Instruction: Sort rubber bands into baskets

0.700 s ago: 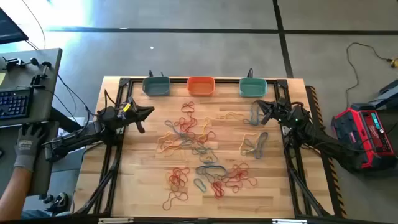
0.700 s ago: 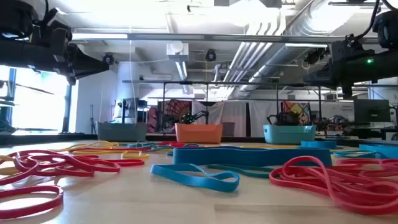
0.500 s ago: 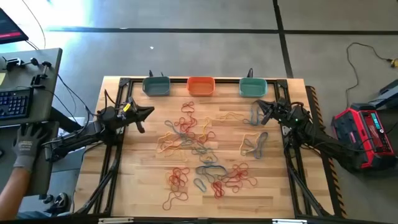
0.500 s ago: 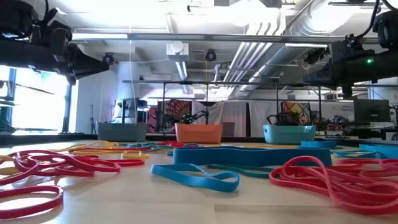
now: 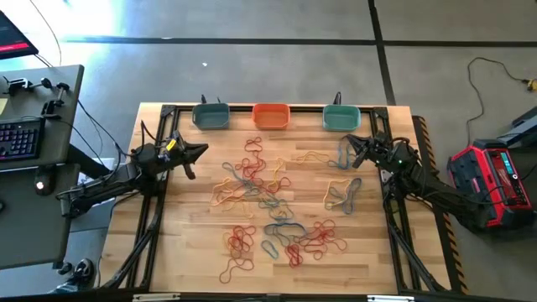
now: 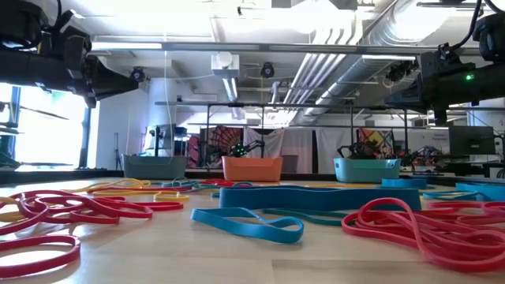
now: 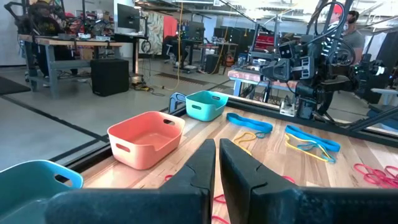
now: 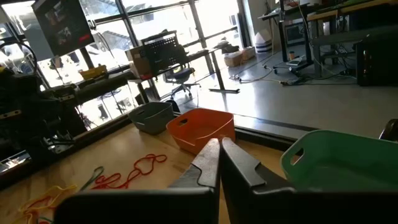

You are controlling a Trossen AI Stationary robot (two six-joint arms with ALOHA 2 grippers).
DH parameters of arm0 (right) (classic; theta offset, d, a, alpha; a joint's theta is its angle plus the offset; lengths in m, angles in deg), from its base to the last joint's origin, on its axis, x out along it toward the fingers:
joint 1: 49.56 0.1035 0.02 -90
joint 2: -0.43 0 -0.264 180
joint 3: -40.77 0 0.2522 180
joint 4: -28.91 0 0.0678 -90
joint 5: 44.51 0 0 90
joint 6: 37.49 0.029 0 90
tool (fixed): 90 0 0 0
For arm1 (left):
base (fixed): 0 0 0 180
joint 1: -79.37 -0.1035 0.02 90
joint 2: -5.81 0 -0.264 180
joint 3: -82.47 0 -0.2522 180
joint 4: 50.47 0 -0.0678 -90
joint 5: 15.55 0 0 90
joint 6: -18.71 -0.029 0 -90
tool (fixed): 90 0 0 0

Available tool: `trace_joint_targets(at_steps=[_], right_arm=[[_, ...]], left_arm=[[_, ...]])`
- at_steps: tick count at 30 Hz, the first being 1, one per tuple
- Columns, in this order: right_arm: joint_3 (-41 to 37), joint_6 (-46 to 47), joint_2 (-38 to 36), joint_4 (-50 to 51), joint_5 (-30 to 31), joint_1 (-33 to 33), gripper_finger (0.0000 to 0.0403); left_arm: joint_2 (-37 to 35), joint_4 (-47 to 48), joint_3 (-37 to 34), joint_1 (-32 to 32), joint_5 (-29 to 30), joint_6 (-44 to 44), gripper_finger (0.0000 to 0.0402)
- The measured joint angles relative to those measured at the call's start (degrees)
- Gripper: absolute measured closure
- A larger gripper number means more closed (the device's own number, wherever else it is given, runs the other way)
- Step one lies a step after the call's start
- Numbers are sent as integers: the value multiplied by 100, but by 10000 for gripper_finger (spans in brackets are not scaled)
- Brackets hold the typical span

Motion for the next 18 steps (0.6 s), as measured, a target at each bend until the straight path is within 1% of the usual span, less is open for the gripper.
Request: trace_joint_targets(at_steps=[18], right_arm=[[0, 0, -13, 0, 0, -2, 402]], left_arm=[[-28, -7, 0, -151, 4, 1, 388]])
